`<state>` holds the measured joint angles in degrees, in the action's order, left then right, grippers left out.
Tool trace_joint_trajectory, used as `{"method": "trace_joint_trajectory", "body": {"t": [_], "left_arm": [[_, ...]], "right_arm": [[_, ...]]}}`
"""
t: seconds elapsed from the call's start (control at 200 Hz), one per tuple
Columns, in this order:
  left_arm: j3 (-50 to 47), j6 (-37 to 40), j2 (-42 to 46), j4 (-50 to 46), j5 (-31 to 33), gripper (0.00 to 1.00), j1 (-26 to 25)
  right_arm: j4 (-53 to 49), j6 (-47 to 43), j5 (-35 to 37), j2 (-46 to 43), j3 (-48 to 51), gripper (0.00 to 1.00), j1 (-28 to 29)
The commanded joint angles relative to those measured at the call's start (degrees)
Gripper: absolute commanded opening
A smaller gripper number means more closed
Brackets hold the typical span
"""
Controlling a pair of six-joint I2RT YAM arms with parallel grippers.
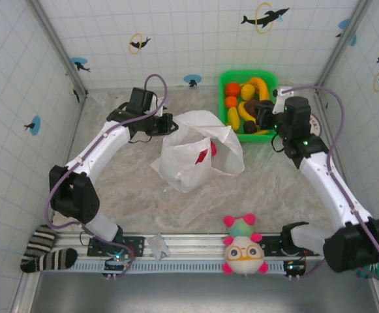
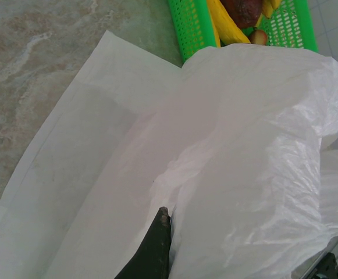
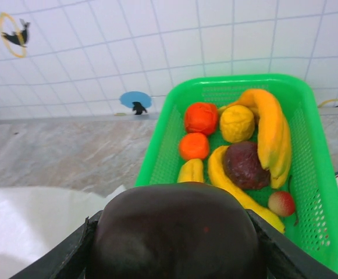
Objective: Place the fake fruits into the plastic bag and tie a complex knot
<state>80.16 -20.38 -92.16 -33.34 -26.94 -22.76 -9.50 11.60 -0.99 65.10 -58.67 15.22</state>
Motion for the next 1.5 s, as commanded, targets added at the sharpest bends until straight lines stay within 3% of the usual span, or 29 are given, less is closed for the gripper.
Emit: {"method": "trace_joint_trajectory", "body": {"t": [0.0,0.2,0.35,0.585,0.831,1.031,1.276,1.496], "left_arm": [[-0.62,-1.06,1.27,1.35,-1.04,0.07,0.35],[-1.28,-1.57,1.83,1.70,-0.73,0.08,0.35],[-1.40,-1.57,2.01,1.77,-0.81,0.08,0.35],[-1.39,-1.63,1.97,1.70,-0.79,0.08,0.29],[-1.50,-1.57,2.11,1.78,-1.10,0.08,0.12],[-1.67,-1.32,2.46,1.60,-1.19,0.08,-0.22],[-1.59,-1.04,2.43,1.47,-1.45,0.08,-0.53],[-1.47,-0.91,2.55,1.51,-1.16,0.08,-0.88]], "right_arm": [[1.06,2.50,-2.45,-7.30,4.61,0.44,1.29],[-2.06,5.40,-7.02,-17.50,10.17,0.44,3.79],[-3.51,5.89,-12.05,-22.50,13.47,0.43,8.70],[2.32,9.51,-9.55,-25.62,21.39,0.43,18.87],[14.58,11.45,-0.87,-15.96,25.92,0.43,26.26],[18.91,10.44,2.63,-5.55,22.15,0.43,26.84],[22.86,9.85,1.35,5.76,17.94,0.44,26.92],[20.54,9.05,0.86,12.77,13.30,0.68,27.71]]}}
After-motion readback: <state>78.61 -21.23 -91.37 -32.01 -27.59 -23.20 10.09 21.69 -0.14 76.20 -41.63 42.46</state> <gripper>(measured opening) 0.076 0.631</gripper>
